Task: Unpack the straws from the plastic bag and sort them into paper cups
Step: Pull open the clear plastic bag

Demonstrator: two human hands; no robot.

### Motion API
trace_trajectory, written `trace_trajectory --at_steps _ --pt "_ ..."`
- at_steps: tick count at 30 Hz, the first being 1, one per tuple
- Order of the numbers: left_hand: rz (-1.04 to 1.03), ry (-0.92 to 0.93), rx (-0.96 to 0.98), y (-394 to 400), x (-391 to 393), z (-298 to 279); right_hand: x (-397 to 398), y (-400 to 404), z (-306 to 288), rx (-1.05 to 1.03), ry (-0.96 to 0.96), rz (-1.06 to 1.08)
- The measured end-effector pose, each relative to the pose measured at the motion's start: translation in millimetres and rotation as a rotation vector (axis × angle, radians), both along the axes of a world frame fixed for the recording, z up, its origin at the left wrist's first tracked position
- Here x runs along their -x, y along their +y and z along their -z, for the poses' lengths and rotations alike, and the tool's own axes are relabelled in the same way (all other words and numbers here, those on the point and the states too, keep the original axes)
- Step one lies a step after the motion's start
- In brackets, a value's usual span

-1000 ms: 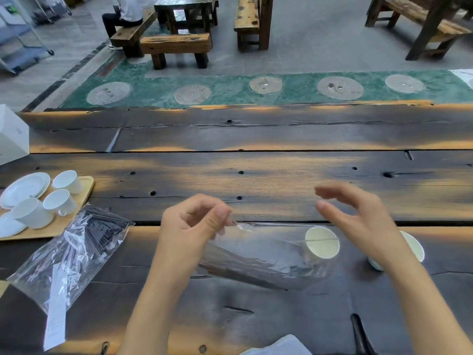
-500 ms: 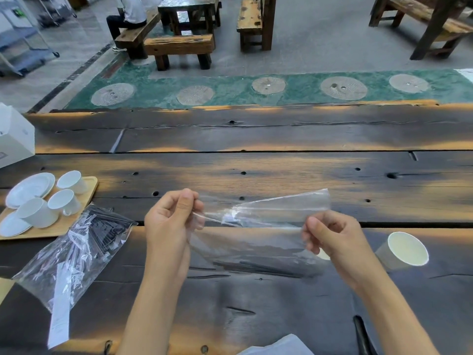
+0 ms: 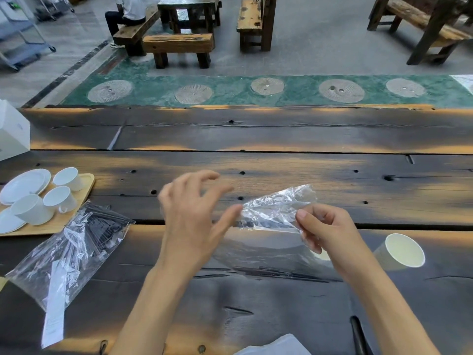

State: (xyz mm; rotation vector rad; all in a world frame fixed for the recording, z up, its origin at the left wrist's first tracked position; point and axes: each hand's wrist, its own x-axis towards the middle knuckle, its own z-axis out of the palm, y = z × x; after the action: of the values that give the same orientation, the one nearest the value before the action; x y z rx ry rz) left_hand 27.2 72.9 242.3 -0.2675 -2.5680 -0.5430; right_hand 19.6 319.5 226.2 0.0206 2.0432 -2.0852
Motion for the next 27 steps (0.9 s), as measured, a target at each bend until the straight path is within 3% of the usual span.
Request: trace_trajectory --at_steps 2,5,11,15,20,24,27 --pt "0.172 -0.058 0.032 4.8 7.4 2.9 -1.0 -1.8 -1.5 0.026 -0.017 -0.011" --pt "0.283 -0.002 0.065 13.0 17.9 8.6 -3.5 -3.1 -4.0 0.045 -0.016 -0.048" --pt "0.281 -0.08 -0.372 12.9 24.1 0.8 -8.7 1.8 -3.1 -0.02 0.006 -0.067" --pt "0.279 -0.157 -0.405 14.4 22.6 -5.4 -9.8 0.8 -1.1 -0.03 0.009 -0.066" --pt "0.057 -0.04 -0.52 3.5 21.9 -10.9 -6.9 5.0 -4.1 0.059 0.026 0.028" --pt "-0.249 0.097 -0.727 3.0 8.7 5.7 2.6 1.3 -19.9 0.365 0.034 0.141" --pt "-0.331 0.051 -0.895 17.3 -1.8 33.3 8.5 -10.3 -38.0 0.602 0.052 0.118"
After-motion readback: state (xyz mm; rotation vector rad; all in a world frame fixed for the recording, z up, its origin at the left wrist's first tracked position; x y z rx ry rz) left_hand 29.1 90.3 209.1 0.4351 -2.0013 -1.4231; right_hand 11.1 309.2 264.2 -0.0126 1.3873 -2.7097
